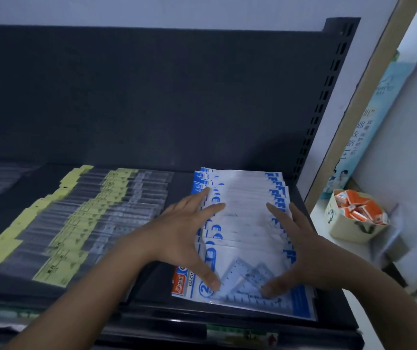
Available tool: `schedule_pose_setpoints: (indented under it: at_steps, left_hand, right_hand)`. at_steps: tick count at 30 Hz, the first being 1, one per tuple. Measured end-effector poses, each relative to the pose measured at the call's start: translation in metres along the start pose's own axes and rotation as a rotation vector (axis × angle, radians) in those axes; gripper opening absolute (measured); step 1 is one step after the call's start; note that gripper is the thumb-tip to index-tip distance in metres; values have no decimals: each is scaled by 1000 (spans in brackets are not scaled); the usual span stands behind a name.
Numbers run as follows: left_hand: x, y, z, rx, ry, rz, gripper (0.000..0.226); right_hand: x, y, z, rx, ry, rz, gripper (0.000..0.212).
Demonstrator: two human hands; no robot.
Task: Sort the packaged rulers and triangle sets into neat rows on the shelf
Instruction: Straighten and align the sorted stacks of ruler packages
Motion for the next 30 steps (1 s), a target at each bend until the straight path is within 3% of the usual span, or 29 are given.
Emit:
schedule_pose_setpoints:
  at_steps: [7, 12, 16, 20, 23, 30]
  left_hand:
    - [11, 15, 10, -73, 30, -103, 132]
    - [21, 35, 33, -123, 157, -107, 133]
    - [32, 53, 54, -183, 298, -131, 132]
    - [45, 64, 71, -291, 335, -388, 109]
    - [53, 70, 75, -414, 326, -578, 107]
    - [69, 47, 88, -500, 360, -1090, 87]
  right_hand:
    - [1, 26, 16, -154, -19, 24, 145]
    - [1, 55, 33, -336, -32, 9, 143]
    - [-5, 70, 58, -383, -54, 189, 122]
    - [-12, 80, 82, -419, -92, 437, 104]
    - [-21, 83, 93, -456, -128, 598, 95]
    - [-28, 73, 111, -392, -79, 796, 91]
Point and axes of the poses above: each hand's wrist, its own z-axis towards the middle knuckle, its own y-axis out of the back of the hand, x = y × z, the point moved 10 cm from there along z, towards the middle knuckle, and after that the axes turned 3 degrees about -z, right-handed, at the moved point
